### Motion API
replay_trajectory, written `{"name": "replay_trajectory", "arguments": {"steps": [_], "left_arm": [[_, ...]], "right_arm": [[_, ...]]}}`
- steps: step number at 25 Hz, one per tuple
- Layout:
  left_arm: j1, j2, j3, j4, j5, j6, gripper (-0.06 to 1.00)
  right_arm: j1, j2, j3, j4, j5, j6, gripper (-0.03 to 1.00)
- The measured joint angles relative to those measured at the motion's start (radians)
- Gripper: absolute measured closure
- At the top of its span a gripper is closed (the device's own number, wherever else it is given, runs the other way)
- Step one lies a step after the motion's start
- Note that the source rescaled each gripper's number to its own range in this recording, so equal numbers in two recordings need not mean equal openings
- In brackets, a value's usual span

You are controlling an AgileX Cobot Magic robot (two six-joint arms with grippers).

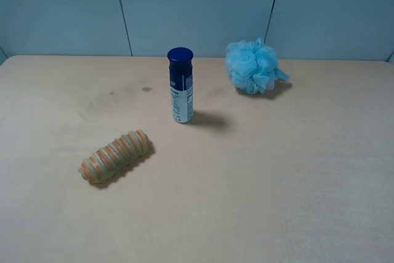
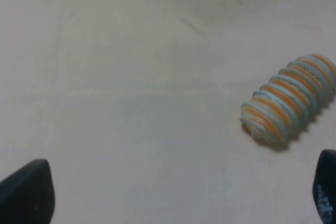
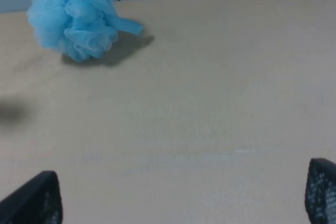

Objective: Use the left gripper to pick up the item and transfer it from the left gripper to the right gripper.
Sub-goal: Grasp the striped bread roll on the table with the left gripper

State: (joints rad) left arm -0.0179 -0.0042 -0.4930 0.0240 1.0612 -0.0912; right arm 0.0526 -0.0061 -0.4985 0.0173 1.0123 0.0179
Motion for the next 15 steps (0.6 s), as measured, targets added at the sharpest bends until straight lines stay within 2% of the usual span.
{"name": "replay_trajectory", "arguments": {"steps": [15], "left_arm": [[0.0,0.0,0.0,0.0,0.0,0.0,-0.03]], "right_arm": [[0.0,0.0,0.0,0.0,0.001,0.0,-0.03]]}}
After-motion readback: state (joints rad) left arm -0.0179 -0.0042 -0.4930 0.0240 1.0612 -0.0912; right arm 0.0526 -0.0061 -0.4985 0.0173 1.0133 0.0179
